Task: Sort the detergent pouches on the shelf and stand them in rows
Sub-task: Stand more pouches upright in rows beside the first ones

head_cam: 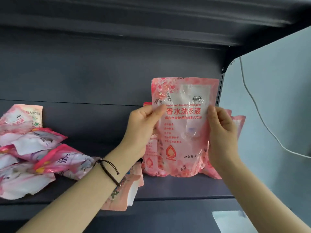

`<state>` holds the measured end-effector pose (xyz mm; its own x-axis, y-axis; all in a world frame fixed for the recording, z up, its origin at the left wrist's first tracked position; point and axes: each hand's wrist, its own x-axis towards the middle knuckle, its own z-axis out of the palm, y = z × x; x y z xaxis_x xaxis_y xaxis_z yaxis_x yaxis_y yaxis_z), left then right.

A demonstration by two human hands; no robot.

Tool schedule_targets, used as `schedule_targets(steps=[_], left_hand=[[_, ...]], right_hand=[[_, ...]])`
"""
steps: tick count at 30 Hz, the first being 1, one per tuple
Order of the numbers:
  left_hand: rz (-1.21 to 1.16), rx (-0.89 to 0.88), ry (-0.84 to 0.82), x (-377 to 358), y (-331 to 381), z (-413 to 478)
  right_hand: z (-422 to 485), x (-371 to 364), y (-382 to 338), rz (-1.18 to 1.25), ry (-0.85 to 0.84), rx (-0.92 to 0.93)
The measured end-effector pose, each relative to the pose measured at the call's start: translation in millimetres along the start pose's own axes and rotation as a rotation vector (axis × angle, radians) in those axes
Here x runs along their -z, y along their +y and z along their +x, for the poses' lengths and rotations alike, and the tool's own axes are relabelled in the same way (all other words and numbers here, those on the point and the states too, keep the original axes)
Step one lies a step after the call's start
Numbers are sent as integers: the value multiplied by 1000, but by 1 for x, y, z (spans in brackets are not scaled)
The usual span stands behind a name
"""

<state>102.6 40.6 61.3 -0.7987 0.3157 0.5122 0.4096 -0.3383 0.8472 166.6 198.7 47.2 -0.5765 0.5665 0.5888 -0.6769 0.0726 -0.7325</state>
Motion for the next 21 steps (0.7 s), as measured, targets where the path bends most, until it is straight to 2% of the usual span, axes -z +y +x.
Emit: schedule_targets(steps=[4,8,12,17,21], left_hand=[[14,37,12,-32,-15,1],[-99,118,9,-70,-39,-6],[-167,178,35,-109,-70,-15],[-154,154,78,-147,-100,-19],[-44,82,114,-163,-117,-19]], right_hand=[[4,34,5,11,-2,-60],[11,74,8,68,-49,-157],[15,113,18,66,-20,-218],[21,152,38,-18,14,-242],[25,169,55,-127,42,-208]])
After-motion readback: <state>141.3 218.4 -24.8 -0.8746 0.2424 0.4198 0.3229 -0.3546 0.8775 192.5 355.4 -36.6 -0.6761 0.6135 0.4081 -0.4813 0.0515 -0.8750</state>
